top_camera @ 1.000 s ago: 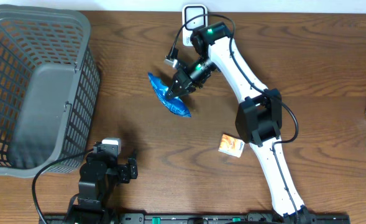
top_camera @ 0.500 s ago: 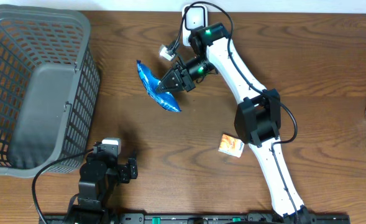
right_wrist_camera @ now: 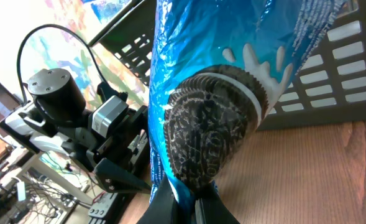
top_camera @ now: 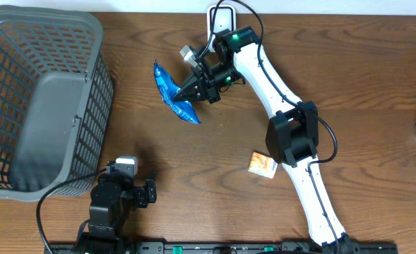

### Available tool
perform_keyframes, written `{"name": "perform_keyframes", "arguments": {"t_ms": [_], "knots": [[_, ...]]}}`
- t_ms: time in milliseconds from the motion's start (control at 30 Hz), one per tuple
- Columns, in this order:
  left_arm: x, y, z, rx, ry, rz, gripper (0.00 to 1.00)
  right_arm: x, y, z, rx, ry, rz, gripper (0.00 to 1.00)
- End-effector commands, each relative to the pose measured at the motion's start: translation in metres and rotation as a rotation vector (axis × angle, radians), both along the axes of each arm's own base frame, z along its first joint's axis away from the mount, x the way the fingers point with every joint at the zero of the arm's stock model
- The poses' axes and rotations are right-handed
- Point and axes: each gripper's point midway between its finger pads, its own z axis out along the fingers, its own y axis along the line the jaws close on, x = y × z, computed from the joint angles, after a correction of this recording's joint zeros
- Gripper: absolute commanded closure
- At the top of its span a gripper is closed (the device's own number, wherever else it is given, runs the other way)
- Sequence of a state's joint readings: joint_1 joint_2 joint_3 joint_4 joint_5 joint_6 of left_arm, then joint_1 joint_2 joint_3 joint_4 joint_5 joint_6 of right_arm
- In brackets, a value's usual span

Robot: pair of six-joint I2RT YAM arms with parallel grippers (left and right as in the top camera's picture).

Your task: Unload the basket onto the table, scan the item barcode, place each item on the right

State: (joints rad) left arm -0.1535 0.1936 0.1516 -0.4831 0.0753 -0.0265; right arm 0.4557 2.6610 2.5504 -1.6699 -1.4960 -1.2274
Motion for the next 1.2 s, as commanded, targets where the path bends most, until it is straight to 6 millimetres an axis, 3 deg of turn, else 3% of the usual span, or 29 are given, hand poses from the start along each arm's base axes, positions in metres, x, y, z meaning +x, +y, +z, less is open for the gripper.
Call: {"name": "perform_keyframes", "arguments": {"t_ms": [0, 133, 267, 467, 633, 733, 900, 1000, 1100, 1133, 1167], "knots": [[-0.001, 0.001, -0.006, 0.001, 0.010, 0.005, 0.10, 0.002, 0.002, 0.002, 0.053, 0.012, -0.008, 0.99], [-0.001, 0.001, -0.006, 0.001, 0.010, 0.005, 0.10, 0.000, 0.001, -0.008, -0.014, 0.012, 0.004, 0.99], [-0.001, 0.001, -0.006, 0.000, 0.010, 0.006, 0.10, -0.006, -0.010, -0.051, -0.299, 0.004, 0.039, 0.99], [-0.001, 0.001, -0.006, 0.000, 0.010, 0.006, 0.10, -0.004, -0.045, -0.108, -0.828, 0.142, -0.051, 0.99], [-0.001, 0.001, -0.006, 0.000, 0.010, 0.006, 0.10, -0.001, -0.073, -0.136, -1.072, 0.166, -0.118, 0.99], [-0.001, 0.001, -0.006, 0.001, 0.010, 0.005, 0.10, -0.010, -0.091, -0.163, -1.195, 0.192, -0.106, 0.98], [-0.001, 0.001, -0.006, 0.000, 0.010, 0.006, 0.10, -0.010, -0.108, -0.195, -1.331, 0.221, -0.165, 0.89], [-0.001, 0.001, -0.006, 0.001, 0.010, 0.005, 0.10, 0.000, -0.123, -0.203, -1.438, 0.186, -0.239, 0.82], [-0.001, 0.001, -0.006, 0.000, 0.010, 0.006, 0.10, 0.008, -0.126, -0.194, -1.473, 0.158, -0.278, 0.76], [-0.001, 0.001, -0.006, 0.000, 0.010, 0.006, 0.10, 0.010, -0.125, -0.189, -1.476, 0.150, -0.289, 0.72], [-0.001, 0.001, -0.006, 0.001, 0.010, 0.005, 0.10, 0.014, -0.123, -0.181, -1.477, 0.134, -0.307, 0.54]]}}
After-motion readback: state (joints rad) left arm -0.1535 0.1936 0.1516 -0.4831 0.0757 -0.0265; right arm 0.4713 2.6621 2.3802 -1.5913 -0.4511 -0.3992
